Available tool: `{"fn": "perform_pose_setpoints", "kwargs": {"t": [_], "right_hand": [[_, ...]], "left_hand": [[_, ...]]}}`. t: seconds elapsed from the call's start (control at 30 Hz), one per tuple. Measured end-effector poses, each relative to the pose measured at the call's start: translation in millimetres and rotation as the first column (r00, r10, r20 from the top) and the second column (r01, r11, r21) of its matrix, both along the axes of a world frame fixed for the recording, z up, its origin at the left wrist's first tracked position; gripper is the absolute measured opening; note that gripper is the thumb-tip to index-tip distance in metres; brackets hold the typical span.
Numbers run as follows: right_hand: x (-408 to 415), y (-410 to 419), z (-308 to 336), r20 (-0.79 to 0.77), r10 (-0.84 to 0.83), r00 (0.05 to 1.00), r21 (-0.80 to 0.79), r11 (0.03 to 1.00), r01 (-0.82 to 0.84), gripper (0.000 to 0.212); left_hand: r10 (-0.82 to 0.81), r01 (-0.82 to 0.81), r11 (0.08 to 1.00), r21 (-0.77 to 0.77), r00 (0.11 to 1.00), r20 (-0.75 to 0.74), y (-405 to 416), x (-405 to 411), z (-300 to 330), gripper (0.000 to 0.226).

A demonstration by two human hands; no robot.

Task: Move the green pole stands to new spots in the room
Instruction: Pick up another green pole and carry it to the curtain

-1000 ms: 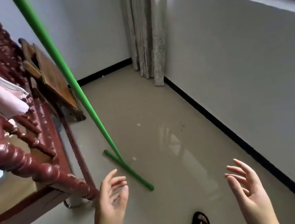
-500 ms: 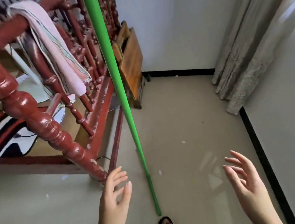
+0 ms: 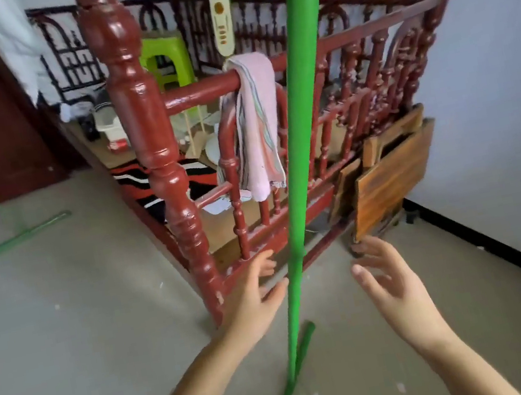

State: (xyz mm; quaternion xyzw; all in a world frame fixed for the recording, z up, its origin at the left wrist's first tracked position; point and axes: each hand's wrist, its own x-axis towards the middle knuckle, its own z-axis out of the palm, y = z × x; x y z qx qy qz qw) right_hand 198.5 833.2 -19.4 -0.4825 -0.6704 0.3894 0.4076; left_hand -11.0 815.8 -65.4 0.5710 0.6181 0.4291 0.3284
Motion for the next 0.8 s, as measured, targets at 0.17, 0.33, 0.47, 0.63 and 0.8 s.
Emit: {"fn": "perform_pose_setpoints", "kwargs": {"t": [0.17,0.33,0.47,0.63,0.8], "right_hand": [[-22,71,34,0.118,0.293,0.949,0.113,0.945,-0.306,0.050],[-41,88,46,0.166,0.513,0.842,0.057,0.847,-0.528,0.025],[-52,74,48,0.106,0.517,0.849,0.080,0.847,-0.526,0.022],[-76,29,53,0.124,0.638,0.760,0.090,0.756,-0.649,0.021],[-115,-37,51,0.142,0.732,0.667,0.068,0.665,-0.744,0.024]], "left_hand": [[0.147,-0.144,0.988,-0.049,0.987,0.061,32,47,17,0.042],[0.271,-0.274,0.954,-0.120,0.962,-0.046,38,66,27,0.030],[0.317,-0.330,0.937,-0.113,0.941,-0.120,20,63,32,0.021],[0.418,-0.433,0.897,-0.091,0.896,-0.150,-43,46,30,0.024],[0.543,-0.569,0.800,-0.187,0.821,-0.178,-121,22,33,0.026]]}}
